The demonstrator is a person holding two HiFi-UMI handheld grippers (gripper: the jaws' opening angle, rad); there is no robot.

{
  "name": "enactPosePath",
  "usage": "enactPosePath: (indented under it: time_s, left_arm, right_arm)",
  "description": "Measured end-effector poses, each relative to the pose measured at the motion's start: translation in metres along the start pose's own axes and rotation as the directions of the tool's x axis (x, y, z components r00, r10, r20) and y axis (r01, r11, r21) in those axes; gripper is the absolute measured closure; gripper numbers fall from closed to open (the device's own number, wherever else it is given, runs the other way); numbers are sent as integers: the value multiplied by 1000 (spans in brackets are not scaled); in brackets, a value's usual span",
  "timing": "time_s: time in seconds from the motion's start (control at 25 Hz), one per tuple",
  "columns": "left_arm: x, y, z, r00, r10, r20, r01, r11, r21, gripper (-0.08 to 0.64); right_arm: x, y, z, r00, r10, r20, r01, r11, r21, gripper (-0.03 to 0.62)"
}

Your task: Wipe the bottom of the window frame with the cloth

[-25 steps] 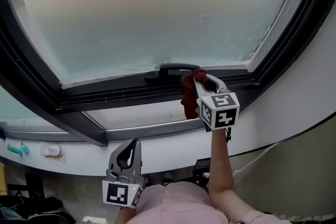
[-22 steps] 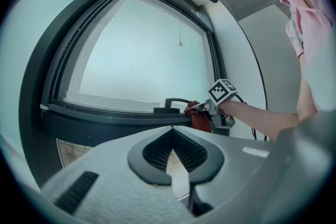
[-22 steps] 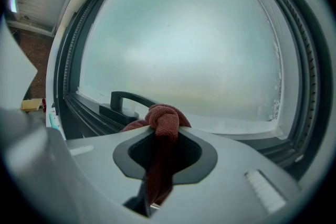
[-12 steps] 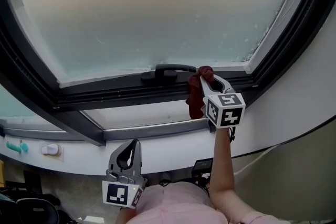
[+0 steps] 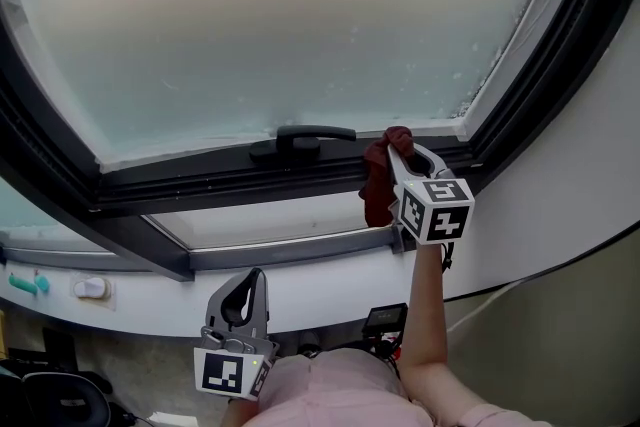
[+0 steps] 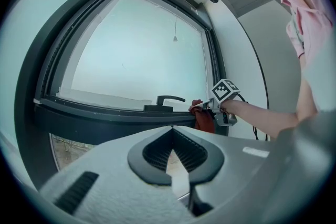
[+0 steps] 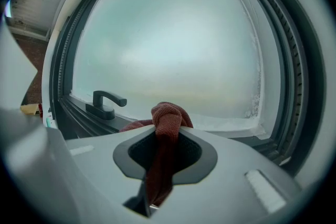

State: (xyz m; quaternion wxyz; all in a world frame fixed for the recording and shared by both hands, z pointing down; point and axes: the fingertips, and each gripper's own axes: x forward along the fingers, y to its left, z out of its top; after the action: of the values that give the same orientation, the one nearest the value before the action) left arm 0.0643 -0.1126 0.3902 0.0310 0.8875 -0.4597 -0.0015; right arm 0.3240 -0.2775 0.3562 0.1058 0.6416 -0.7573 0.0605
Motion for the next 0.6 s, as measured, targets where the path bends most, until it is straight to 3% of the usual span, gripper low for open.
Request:
enactPosePath:
  time_s: [0.6]
  left_arm:
    - [18,-20,-1,1000,-4,2,4,1000,4,561]
  right_arm:
    - [-7,-41,-3,1000,-17,11,17,999,32,528]
